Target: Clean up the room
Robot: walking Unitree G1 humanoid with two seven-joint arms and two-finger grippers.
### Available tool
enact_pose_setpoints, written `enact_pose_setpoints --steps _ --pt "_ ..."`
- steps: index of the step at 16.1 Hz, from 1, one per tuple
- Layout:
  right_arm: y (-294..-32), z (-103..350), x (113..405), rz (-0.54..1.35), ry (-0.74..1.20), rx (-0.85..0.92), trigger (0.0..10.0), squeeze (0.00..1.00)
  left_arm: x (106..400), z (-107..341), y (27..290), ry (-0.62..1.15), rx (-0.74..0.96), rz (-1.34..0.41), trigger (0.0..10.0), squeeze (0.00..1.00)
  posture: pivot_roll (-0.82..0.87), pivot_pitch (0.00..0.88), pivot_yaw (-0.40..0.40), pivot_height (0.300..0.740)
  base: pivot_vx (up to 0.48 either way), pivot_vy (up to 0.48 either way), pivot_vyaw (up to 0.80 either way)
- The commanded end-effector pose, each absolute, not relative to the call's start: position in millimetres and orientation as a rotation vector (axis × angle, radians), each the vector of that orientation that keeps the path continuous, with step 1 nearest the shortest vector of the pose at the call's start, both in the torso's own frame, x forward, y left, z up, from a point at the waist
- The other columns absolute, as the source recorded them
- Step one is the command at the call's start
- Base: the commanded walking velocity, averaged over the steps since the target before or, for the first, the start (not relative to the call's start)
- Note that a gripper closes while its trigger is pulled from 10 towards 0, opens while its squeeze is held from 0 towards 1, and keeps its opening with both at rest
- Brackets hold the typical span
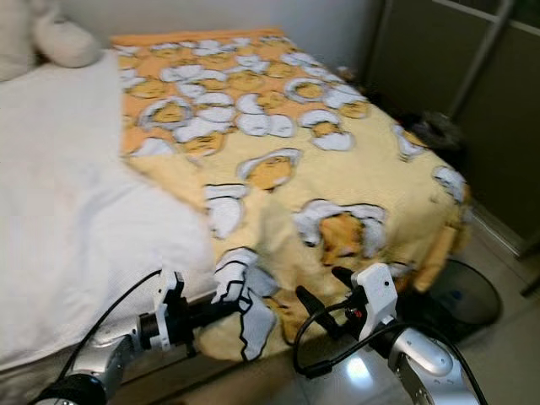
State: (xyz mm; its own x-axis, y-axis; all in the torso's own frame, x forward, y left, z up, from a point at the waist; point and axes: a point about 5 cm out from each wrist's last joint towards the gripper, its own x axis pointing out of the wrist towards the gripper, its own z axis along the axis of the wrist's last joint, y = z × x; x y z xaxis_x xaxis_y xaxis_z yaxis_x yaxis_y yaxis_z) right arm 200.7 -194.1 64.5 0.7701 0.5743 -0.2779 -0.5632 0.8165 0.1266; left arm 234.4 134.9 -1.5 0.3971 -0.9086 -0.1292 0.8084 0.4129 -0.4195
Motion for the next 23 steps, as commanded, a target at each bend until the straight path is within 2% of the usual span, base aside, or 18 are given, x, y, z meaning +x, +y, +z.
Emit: enact_pose_setpoints --steps 1,10,11,12,15,20,23 --pt "-194.0 63.8 200.8 0.613 0.317 0.027 10.0 0.05 234.8 0.6 136.6 0.360 -0.297 -1.110 0.0 0.00 -0.14 0.000 0.007 0.730 -0.255 0.412 0.00" --pt "-194.1 62.4 198.7 0.607 0.324 0.029 10.0 0.05 236.6 12.5 129.2 0.321 -0.276 -1.102 0.0 0.00 -0.15 0.000 0.013 0.730 0.000 0.047 0.00" --pt "-193.7 62.1 198.0 0.606 0.324 0.031 10.0 0.05 237.3 13.6 129.3 0.323 -0.263 -1.090 4.0 0.00 -0.15 0.000 0.016 0.730 0.000 0.000 0.00" --pt "-193.4 62.2 197.3 0.605 0.324 0.033 10.0 0.05 237.8 14.6 128.9 0.328 -0.263 -1.083 10.0 0.00 -0.15 0.000 0.017 0.730 0.000 0.000 0.00" --pt "-194.3 63.2 194.6 0.606 0.324 0.034 10.0 0.05 235.1 18.6 127.4 0.334 -0.261 -1.093 10.0 0.00 -0.15 0.002 0.018 0.730 0.000 0.000 0.00" --pt "-186.7 65.7 185.1 0.716 0.345 -0.010 10.0 0.04 227.8 22.6 121.7 0.324 -0.261 -1.151 10.0 0.00 -0.16 0.000 0.016 0.730 0.000 0.000 0.00" --pt "-192.0 67.2 189.6 0.684 0.336 0.004 10.0 0.04 212.5 19.7 114.9 0.348 -0.247 -1.229 10.0 0.00 -0.15 0.001 0.012 0.730 0.000 0.000 0.00"
